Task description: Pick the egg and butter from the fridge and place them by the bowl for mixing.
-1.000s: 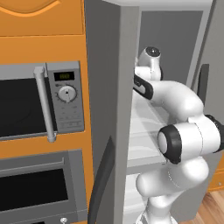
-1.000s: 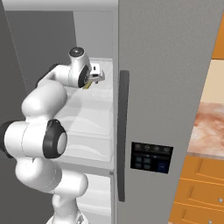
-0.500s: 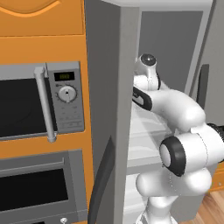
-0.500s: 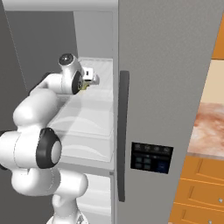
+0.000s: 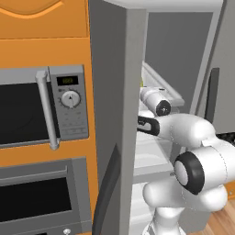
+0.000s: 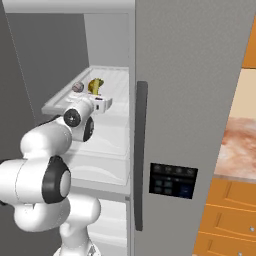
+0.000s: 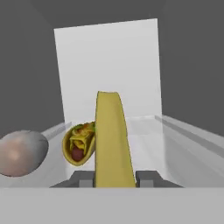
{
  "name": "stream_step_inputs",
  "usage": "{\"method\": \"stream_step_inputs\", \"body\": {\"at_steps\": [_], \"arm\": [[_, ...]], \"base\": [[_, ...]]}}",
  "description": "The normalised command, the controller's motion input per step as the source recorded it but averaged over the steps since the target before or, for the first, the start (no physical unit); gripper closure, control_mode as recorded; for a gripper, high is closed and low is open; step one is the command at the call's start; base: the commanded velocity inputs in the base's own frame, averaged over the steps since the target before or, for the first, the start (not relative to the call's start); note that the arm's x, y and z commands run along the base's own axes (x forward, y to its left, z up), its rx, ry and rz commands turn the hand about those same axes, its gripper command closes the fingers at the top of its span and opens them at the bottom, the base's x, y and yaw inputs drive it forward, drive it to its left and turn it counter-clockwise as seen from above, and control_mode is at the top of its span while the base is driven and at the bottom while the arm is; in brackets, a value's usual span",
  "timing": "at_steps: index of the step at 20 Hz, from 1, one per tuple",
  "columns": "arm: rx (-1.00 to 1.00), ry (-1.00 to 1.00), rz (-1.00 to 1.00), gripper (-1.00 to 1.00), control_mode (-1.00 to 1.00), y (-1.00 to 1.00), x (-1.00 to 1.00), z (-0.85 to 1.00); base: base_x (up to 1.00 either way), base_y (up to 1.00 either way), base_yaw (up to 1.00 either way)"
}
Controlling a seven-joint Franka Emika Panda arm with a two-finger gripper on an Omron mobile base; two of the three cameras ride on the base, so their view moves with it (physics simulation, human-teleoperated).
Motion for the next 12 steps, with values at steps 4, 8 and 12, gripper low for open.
{"method": "stream_step_inputs", "body": {"at_steps": [4, 8, 12], "arm": [[0.03, 0.34, -0.04, 1.00, -1.00, 0.00, -0.39, 0.98], [0.00, 0.52, -0.07, 1.00, -1.00, 0.00, -0.71, 0.99], [-0.04, 0.45, 0.00, 1.00, -1.00, 0.18, -0.84, 0.94]], "base": [[0.00, 0.00, 0.00], [0.00, 0.00, 0.00], [0.00, 0.00, 0.00]]}}
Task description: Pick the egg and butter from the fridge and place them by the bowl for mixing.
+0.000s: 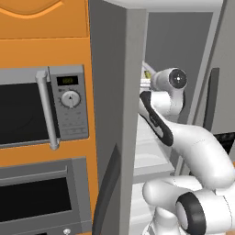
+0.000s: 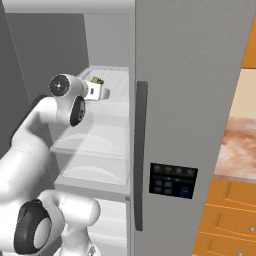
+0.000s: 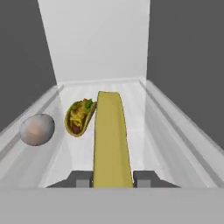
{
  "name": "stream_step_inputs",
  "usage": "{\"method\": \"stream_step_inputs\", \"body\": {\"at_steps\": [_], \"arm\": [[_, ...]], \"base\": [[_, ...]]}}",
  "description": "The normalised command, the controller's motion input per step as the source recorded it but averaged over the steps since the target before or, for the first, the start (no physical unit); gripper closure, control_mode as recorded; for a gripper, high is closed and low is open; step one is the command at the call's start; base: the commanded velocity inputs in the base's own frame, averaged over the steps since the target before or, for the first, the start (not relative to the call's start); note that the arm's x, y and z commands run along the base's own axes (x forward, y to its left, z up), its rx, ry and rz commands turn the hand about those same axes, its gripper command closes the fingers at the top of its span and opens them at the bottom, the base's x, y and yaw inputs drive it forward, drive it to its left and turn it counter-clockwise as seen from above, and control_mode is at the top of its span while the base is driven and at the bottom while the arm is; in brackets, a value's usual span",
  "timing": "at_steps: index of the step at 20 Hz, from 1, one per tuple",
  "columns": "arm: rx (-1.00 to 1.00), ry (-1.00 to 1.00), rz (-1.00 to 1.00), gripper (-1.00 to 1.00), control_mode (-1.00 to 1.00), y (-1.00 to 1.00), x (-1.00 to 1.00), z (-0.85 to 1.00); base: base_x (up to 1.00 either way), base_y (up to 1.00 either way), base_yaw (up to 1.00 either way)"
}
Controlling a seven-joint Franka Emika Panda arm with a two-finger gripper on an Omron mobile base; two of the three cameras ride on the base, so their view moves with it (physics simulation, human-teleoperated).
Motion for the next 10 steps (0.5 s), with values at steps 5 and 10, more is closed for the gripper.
{"method": "stream_step_inputs", "body": {"at_steps": [5, 10], "arm": [[-0.02, -0.15, 0.08, 1.00, -1.00, 0.09, -1.00, 0.14], [0.00, -0.13, 0.06, 1.00, -1.00, 0.00, -1.00, 0.07]], "base": [[0.00, 0.00, 0.00], [0.00, 0.00, 0.00]]}}
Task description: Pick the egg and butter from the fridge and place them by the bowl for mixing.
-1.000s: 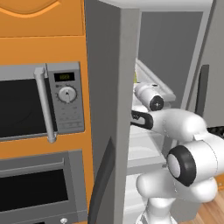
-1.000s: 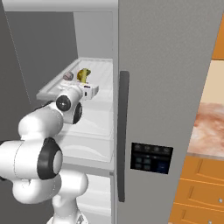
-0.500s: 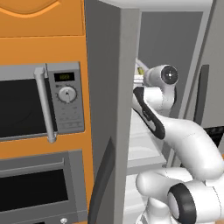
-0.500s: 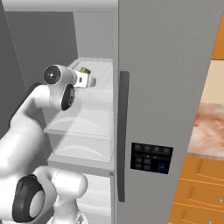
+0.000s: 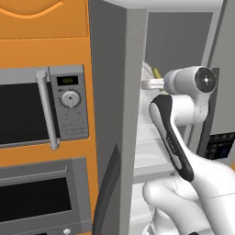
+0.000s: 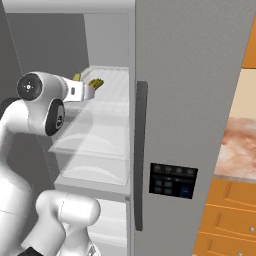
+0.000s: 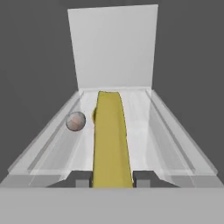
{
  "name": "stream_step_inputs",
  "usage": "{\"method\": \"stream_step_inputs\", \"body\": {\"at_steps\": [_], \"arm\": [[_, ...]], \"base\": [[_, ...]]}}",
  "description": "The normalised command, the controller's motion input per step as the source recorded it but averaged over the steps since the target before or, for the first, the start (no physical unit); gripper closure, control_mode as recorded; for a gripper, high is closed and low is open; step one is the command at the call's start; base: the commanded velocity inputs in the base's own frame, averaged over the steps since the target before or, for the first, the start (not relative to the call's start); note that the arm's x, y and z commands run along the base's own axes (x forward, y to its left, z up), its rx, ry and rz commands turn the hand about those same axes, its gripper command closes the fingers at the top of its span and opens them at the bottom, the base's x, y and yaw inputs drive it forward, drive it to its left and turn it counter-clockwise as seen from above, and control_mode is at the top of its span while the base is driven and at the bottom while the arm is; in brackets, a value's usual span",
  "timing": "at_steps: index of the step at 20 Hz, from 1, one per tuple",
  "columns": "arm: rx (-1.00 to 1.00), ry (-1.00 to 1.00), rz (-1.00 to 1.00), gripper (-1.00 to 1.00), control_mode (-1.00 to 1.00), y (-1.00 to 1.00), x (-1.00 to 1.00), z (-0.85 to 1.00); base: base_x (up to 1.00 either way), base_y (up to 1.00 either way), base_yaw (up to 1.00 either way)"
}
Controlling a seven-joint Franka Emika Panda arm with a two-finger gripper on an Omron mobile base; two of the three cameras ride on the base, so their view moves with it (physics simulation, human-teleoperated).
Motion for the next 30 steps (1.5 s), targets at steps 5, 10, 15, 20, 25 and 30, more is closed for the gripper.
{"method": "stream_step_inputs", "body": {"at_steps": [5, 10, 15, 20, 25, 30], "arm": [[0.00, 0.21, 0.00, 1.00, -1.00, -0.04, -0.77, 0.16], [-0.01, 0.18, 0.00, 1.00, -1.00, 0.00, -0.79, 0.01], [0.00, 0.00, 0.00, 1.00, 1.00, 0.00, 0.00, 0.00], [0.00, 0.00, 0.00, 1.00, 1.00, 0.00, 0.00, 0.00], [0.00, 0.00, 0.00, 1.00, 1.00, 0.00, 0.00, 0.00], [0.00, 0.00, 0.00, 1.00, 1.00, 0.00, 0.00, 0.00]], "base": [[0.00, 0.00, 0.00], [0.00, 0.00, 0.00], [-1.00, -0.32, 0.00], [-0.97, -0.39, -0.23], [-0.03, 0.00, -0.97], [0.00, 0.00, -1.00]]}}
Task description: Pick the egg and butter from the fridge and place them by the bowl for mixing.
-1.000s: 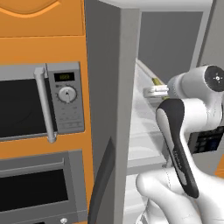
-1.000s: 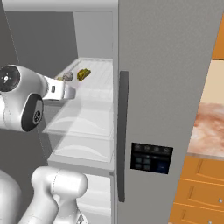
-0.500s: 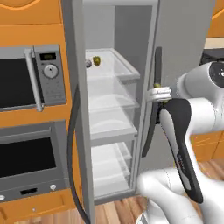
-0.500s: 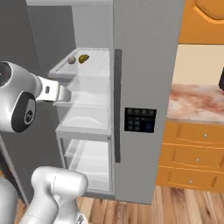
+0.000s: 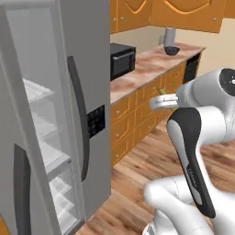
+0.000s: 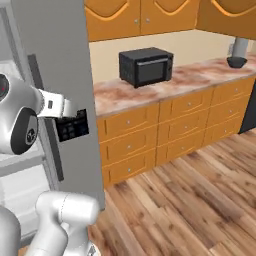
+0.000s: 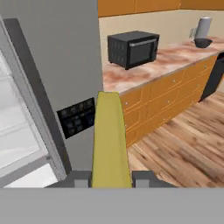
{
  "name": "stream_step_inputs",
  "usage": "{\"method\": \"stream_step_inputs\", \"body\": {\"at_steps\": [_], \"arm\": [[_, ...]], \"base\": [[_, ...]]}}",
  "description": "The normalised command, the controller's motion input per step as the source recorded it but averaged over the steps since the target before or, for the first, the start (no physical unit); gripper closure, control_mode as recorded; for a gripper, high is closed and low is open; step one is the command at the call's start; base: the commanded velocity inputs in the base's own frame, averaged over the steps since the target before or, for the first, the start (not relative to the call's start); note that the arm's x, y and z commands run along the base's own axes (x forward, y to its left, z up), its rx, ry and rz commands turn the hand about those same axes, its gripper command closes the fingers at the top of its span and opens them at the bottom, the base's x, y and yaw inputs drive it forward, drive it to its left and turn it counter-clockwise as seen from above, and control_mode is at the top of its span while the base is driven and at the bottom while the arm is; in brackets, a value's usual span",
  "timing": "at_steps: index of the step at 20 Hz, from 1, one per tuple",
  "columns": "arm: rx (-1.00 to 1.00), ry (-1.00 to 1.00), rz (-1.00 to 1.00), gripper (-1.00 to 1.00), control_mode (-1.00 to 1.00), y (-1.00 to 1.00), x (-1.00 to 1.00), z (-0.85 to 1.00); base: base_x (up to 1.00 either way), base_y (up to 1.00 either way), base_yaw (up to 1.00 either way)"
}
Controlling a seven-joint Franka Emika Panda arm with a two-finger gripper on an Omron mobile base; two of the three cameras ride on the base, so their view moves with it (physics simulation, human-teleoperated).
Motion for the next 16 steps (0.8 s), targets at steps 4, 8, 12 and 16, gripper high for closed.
{"method": "stream_step_inputs", "body": {"at_steps": [4, 8, 12, 16], "arm": [[0.00, 0.00, 0.00, 1.00, 1.00, 0.00, 0.00, 0.00], [0.00, 0.00, 0.00, 1.00, 1.00, 0.00, 0.00, 0.00], [0.00, 0.00, 0.00, 1.00, 1.00, 0.00, 0.00, 0.00], [0.00, 0.00, 0.00, 1.00, 1.00, 0.00, 0.00, 0.00]], "base": [[0.00, 0.00, -0.95], [0.44, -0.56, -0.50], [1.00, -1.00, 0.06], [1.00, -1.00, 0.20]]}}
